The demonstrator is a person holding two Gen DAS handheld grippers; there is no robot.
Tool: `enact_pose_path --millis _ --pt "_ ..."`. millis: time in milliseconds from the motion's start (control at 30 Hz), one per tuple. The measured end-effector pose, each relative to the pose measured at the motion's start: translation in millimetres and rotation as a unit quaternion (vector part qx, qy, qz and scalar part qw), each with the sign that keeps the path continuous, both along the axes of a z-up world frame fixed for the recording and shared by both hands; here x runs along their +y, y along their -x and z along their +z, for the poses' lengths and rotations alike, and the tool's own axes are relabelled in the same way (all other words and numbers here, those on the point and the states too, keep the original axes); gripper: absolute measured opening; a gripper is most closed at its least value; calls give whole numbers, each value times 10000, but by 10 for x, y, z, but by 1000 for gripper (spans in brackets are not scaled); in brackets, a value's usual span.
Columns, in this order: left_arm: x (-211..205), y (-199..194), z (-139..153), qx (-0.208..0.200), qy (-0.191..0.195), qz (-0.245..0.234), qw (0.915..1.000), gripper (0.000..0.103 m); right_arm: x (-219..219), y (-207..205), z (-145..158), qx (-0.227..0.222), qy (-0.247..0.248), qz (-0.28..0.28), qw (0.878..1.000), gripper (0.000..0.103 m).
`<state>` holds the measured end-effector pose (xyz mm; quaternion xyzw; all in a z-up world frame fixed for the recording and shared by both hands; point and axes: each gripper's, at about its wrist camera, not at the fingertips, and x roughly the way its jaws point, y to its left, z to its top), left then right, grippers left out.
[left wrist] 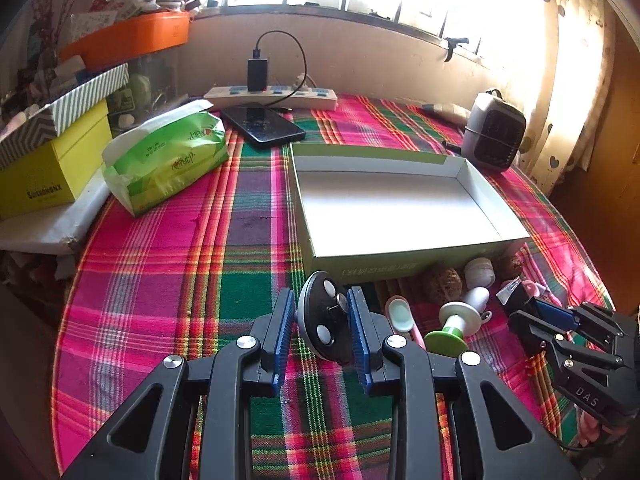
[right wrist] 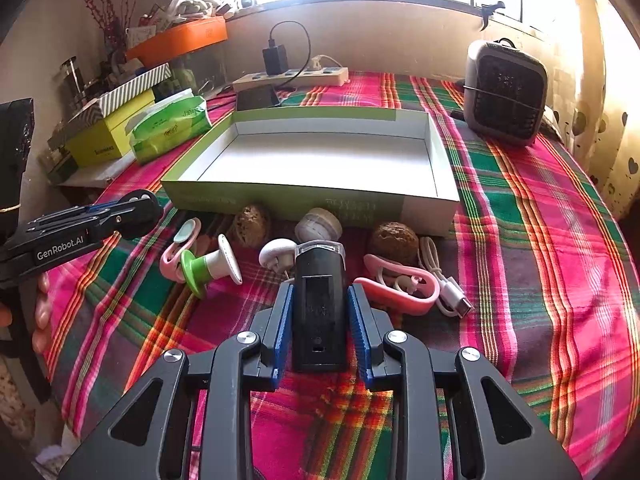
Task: Organize objects
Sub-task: 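Lift and carry both held black items over the white box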
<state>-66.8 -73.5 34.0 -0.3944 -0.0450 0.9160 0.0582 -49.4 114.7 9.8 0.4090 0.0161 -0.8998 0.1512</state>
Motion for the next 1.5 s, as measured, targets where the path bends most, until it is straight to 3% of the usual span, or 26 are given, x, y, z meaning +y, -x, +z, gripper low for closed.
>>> enact_pose_path --millis 367,700,1100,1500 --pt "76 108 220 116 -136 -142 9997 25 49 87 238 169 64 26 9998 29" --pt "207 592 240 -8 -295 -325 9990 25 113 561 454 175 42 27 9998 29" --pt "341 1258 108 -334 -199 -422 9984 25 84 1309 291 -226 -3 -8 9997 29" --pt "415 1677 -116 -705 -162 -437 9964 25 59 1732 60 -565 -158 -144 9982 29"
